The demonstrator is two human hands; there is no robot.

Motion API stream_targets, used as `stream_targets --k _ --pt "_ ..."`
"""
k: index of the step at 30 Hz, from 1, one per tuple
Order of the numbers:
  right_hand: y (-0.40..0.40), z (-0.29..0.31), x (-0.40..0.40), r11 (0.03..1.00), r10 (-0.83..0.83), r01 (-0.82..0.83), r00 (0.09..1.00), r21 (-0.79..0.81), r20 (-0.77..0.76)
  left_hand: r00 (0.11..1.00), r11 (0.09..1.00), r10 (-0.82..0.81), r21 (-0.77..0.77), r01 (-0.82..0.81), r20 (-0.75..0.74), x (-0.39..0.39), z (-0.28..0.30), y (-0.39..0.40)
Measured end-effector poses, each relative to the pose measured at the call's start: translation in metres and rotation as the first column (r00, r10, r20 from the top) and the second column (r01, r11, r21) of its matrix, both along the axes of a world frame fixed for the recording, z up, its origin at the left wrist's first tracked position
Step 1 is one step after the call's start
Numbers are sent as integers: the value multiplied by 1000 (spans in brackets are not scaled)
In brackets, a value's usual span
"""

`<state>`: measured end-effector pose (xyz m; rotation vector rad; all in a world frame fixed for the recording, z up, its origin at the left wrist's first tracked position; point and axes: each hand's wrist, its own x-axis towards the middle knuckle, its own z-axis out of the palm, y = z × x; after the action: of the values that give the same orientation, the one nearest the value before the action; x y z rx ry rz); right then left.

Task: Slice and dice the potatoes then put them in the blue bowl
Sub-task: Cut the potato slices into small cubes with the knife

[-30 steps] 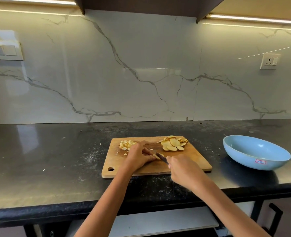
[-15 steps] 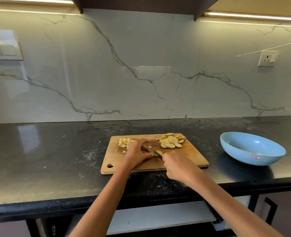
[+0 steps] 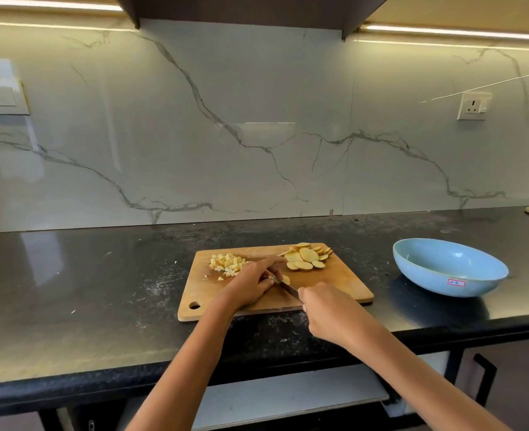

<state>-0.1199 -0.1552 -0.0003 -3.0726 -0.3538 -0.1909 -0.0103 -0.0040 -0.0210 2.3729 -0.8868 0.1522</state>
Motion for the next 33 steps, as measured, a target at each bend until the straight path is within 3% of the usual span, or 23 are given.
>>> stream_targets --k 14,20,28,33 --pt "-39 30 -10 996 -57 58 998 70 -15 999 997 29 -78 -28 13 1 -3 -6" --pt "-37 25 0 988 -75 77 997 133 -19 989 998 58 22 -62 136 0 -2 -16" --pt "-47 19 2 982 -99 106 994 157 -49 1000 997 -17 72 18 -12 3 3 -9" --pt "-46 16 -3 987 -95 104 993 124 -76 1000 998 -1 58 -1 30 4 3 -10"
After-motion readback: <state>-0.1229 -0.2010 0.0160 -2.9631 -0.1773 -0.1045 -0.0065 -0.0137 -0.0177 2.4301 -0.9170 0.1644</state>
